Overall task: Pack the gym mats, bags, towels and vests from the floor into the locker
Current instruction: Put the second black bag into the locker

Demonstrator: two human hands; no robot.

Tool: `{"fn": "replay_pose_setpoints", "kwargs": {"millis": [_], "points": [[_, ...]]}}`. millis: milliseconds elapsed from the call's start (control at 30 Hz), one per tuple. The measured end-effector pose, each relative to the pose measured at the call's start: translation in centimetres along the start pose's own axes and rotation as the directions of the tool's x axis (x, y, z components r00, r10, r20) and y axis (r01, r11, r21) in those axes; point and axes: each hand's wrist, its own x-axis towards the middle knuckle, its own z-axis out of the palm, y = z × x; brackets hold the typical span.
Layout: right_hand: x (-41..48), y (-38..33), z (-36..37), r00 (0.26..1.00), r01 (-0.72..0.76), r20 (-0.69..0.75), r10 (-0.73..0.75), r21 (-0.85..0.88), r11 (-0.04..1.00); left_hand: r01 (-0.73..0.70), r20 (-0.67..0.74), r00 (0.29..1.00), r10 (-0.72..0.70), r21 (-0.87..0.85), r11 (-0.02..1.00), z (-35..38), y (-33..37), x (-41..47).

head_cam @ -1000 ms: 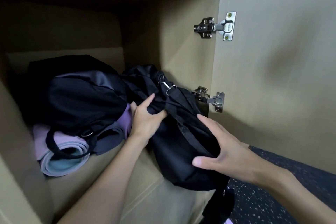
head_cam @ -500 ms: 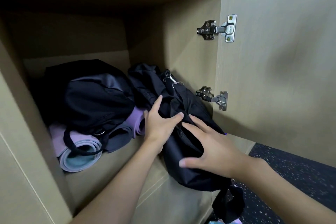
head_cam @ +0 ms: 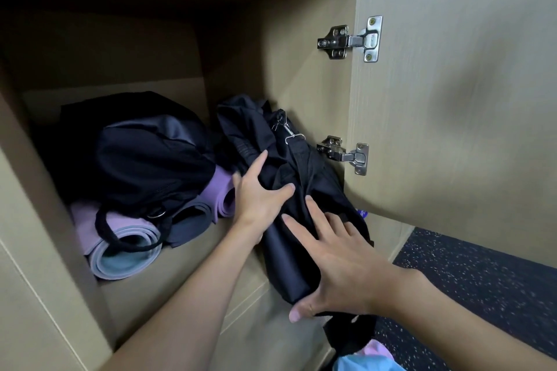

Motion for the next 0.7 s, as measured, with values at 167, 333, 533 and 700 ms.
{"fn": "replay_pose_setpoints", "kwargs": {"millis": [167,333,533,700], "points": [[0.7,-0.2,0.0,0.999,0.012,-0.034,-0.011,0.008,1.0,0.013,-0.023,1.0,-0.013,-0.015,1.0,-0.3,0.3,0.1],[1.5,0.3,-3.7,0.998,0.028,-0.063,-0.029,-0.007,1.0,-0.047,-0.042,0.998,0.042,-0.128,0.991,-0.8,2.4,1.1],[6.5,0.7,-9.0,0.972,0.031,-0.229,-0.058,-0.117,0.993,-0.091,-0.043,0.996,0.082,-0.294,0.951,-2.0,4.3,3.2],[11.0,2.1,-7.9,0.952,0.001,-0.306,-0.027,-0.085,0.996,0.128,0.001,0.991,-0.131,-0.229,0.965,-2.5,1.6,2.9]]}}
